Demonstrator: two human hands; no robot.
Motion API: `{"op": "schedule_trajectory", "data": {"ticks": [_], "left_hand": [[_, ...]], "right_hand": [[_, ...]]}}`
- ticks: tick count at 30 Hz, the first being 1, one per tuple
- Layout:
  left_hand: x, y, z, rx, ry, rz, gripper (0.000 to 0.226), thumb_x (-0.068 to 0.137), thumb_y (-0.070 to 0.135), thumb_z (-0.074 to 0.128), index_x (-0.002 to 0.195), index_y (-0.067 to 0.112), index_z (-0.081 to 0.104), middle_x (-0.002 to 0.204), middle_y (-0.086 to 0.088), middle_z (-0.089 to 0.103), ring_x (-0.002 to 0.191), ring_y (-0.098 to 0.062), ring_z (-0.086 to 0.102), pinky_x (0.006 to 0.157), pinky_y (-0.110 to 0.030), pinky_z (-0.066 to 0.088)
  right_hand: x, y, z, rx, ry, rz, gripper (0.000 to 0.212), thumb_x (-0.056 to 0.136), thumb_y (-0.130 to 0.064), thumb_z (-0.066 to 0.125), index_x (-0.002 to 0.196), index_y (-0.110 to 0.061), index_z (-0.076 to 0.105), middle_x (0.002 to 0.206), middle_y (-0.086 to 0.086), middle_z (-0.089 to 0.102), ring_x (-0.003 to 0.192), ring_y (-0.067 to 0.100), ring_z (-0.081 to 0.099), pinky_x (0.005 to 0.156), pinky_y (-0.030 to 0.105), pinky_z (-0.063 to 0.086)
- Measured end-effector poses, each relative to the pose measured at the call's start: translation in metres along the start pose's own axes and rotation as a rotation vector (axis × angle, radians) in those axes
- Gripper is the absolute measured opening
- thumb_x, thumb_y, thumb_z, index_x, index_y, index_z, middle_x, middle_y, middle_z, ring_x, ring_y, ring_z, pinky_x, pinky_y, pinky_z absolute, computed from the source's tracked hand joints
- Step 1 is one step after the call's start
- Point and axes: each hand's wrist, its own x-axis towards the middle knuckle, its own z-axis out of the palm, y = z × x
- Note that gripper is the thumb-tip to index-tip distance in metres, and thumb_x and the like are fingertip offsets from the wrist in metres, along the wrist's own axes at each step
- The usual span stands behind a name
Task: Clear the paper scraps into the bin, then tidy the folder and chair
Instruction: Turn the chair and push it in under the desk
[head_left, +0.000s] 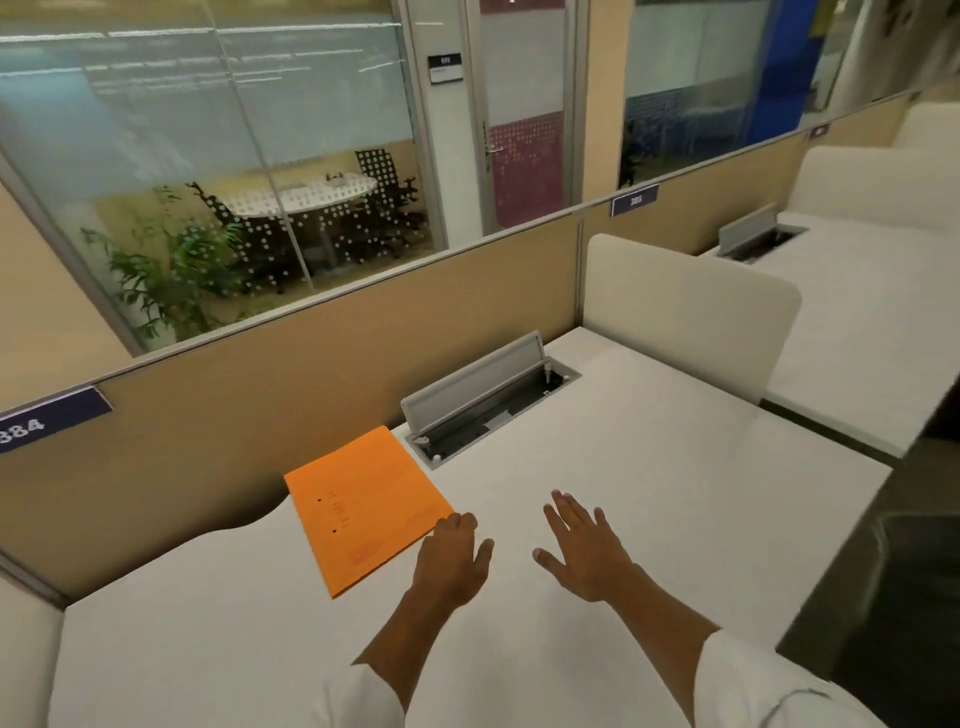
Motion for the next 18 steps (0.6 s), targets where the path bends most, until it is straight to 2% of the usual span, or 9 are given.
{"op": "schedule_trajectory", "data": {"ticks": [5, 18], "left_hand": [[0.003, 0.061, 0.018, -0.029, -0.048, 0.114, 0.047, 0.103, 0.045, 0.042, 0.140, 0.017, 0.045, 0.145, -0.005, 0.050, 0.131, -0.021, 0.048, 0.107, -0.035, 0.045], [-0.027, 0.243, 0.057, -0.017, -0.112, 0.412, 0.045, 0.103, 0.044, 0.042, 0.136, 0.014, 0.047, 0.137, -0.005, 0.054, 0.126, -0.023, 0.050, 0.098, -0.036, 0.046]], "right_hand": [[-0.050, 0.055, 0.001, 0.033, 0.036, 0.115, 0.079, 0.102, -0.063, 0.021, 0.160, -0.013, 0.003, 0.169, 0.008, -0.010, 0.157, 0.023, -0.008, 0.125, 0.052, 0.002], [-0.220, 0.179, -0.013, -0.036, 0.082, 0.432, 0.078, 0.102, -0.064, 0.022, 0.161, -0.018, 0.001, 0.169, 0.005, -0.011, 0.156, 0.027, -0.008, 0.124, 0.054, 0.005]]}}
